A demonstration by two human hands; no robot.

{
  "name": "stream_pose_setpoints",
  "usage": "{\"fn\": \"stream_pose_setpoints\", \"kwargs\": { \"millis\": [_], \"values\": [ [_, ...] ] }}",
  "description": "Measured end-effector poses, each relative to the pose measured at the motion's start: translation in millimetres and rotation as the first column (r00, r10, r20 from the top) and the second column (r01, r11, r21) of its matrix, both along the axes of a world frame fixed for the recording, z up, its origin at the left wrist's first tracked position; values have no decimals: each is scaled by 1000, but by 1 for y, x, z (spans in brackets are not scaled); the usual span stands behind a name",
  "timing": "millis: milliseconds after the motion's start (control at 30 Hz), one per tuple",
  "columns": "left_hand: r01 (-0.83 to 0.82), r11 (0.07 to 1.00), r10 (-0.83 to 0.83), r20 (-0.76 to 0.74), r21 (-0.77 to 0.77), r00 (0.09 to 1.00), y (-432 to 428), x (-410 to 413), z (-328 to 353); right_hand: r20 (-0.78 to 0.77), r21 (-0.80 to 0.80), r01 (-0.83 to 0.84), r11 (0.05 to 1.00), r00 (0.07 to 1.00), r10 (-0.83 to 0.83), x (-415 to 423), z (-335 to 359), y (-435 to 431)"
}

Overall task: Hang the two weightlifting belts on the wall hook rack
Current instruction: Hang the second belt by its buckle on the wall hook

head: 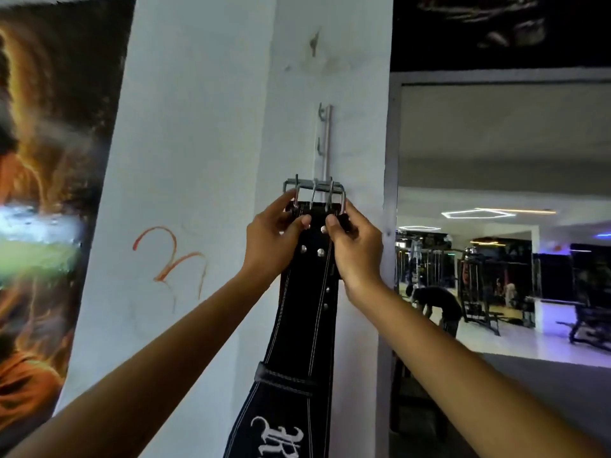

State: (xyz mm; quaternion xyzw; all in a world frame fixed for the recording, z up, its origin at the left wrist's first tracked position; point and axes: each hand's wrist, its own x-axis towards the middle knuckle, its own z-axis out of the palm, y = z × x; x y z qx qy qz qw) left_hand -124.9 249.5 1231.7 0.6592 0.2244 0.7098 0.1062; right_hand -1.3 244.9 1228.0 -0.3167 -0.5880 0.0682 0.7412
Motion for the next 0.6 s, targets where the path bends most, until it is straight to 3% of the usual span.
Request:
{"fn": "stream_pose_setpoints", "kwargs": {
  "millis": [267,600],
  "values": [
    [-57,998,57,10,16,998,44,10,94,19,-1,109,994,994,-109,-4,100,37],
    [-90,993,92,27,-75,995,78,14,121,55,-35,126,991,991,-124,-8,131,62]
  ]
}}
